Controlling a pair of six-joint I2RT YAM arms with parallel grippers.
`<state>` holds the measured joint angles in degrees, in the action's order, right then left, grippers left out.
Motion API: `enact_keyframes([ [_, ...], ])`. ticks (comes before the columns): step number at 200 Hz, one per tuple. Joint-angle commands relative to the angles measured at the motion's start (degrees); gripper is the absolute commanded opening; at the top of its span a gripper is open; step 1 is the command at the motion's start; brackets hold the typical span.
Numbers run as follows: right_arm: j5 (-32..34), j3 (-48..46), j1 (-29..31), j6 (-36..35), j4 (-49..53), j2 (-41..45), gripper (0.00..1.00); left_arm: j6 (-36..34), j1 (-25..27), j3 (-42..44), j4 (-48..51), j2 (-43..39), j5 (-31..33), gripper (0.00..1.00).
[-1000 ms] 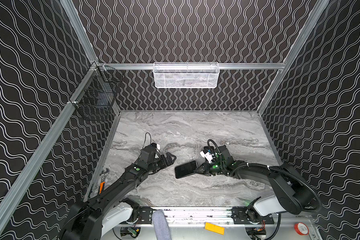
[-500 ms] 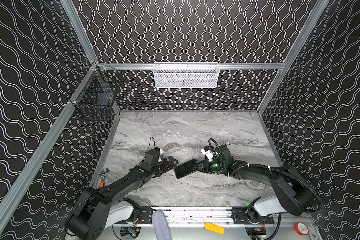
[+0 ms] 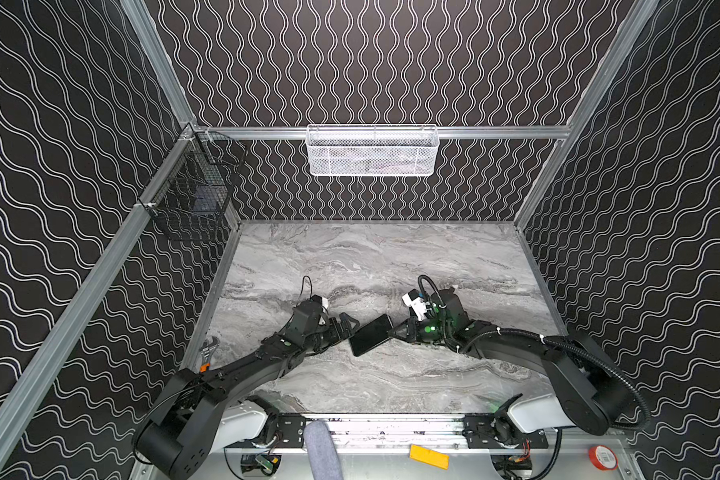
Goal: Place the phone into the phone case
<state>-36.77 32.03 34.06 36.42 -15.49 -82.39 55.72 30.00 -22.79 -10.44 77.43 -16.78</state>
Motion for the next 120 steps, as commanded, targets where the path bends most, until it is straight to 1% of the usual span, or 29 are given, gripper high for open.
enact_keyframes([
  [1, -0.1, -0.5, 0.0, -1.0, -3.1, 2.0, 0.00, -0.3, 0.1, -0.3, -2.6, -0.9, 0.4, 0.99],
  [33, -0.2, -0.4, -1.0, -1.2, -3.2, 8.7, 0.00, -4.4, -0.1, -2.5, -1.1, -5.8, -0.4, 0.99],
  [53, -1.8, 0.5, -3.4, -0.3, -3.0, 13.0, 0.00, -7.2, -1.0, -4.2, -2.3, -9.3, -3.9, 0.99],
  [65, -2.9, 1.2, -5.1, 0.4, -3.0, 15.7, 0.00, -8.2, -2.4, -5.1, -3.5, -10.8, -7.1, 0.99],
  [92, -6.9, 3.2, -8.7, 1.1, -2.0, 19.8, 0.00, -7.8, -6.6, -6.0, -9.1, -12.9, -17.1, 0.99],
  [99, -7.9, 3.7, -10.6, 1.3, -1.7, 20.7, 0.00, -7.9, -7.1, -6.5, -10.4, -12.9, -19.9, 0.99],
  [120, -10.5, 4.3, -12.1, 2.9, -3.3, 22.3, 0.00, -9.0, -7.1, -8.4, -13.9, -11.2, -26.6, 0.99],
])
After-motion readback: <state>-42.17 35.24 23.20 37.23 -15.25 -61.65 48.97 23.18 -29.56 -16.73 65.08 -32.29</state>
